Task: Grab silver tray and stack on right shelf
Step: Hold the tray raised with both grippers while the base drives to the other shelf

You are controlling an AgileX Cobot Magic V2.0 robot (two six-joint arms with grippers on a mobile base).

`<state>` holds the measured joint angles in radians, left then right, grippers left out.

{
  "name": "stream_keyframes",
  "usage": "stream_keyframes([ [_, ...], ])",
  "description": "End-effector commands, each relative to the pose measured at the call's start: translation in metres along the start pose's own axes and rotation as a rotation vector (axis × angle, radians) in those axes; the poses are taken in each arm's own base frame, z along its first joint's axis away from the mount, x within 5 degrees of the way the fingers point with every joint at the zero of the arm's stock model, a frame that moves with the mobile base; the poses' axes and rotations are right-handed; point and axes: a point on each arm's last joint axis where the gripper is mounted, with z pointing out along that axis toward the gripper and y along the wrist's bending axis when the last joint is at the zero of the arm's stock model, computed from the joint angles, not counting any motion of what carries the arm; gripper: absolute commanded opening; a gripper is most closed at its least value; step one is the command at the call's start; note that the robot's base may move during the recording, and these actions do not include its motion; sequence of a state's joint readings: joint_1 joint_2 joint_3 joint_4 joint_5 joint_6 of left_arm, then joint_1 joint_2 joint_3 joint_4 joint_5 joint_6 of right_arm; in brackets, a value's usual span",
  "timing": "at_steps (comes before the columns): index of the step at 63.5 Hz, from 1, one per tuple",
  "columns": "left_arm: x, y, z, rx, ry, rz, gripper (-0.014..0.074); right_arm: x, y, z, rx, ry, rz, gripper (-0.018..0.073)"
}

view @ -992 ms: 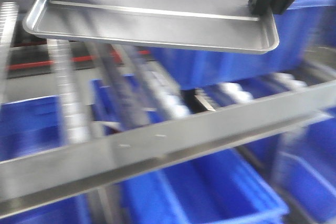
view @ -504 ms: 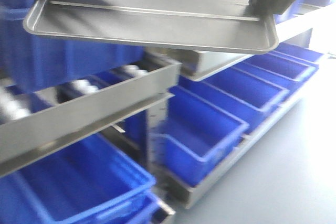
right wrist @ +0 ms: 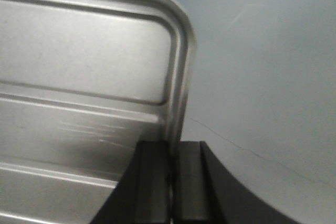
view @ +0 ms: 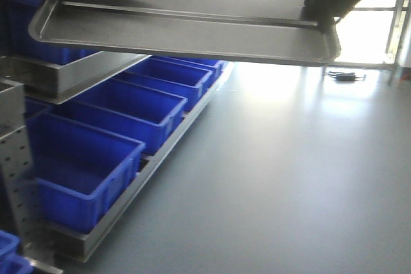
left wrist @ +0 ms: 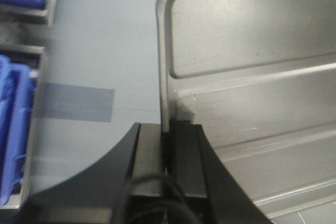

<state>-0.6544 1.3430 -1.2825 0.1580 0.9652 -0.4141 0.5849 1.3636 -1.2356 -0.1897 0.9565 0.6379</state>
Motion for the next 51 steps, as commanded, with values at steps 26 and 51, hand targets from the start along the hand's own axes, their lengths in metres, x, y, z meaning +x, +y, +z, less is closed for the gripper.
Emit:
stream_keyframes([
  [26,-0.0073,0.0013,-0.0179,-0.008,-0.073,0.034,-0.0094,-0.0107,-0.0034,-0.0202,-0.004,-0.106,-0.036,0.0057],
  [51,-0.0073,0.0013,-0.0179,-0.008,-0.073,0.034,-0.0094,-0.0107,-0.0034,-0.0202,-0.004,-0.106,-0.036,0.0057],
])
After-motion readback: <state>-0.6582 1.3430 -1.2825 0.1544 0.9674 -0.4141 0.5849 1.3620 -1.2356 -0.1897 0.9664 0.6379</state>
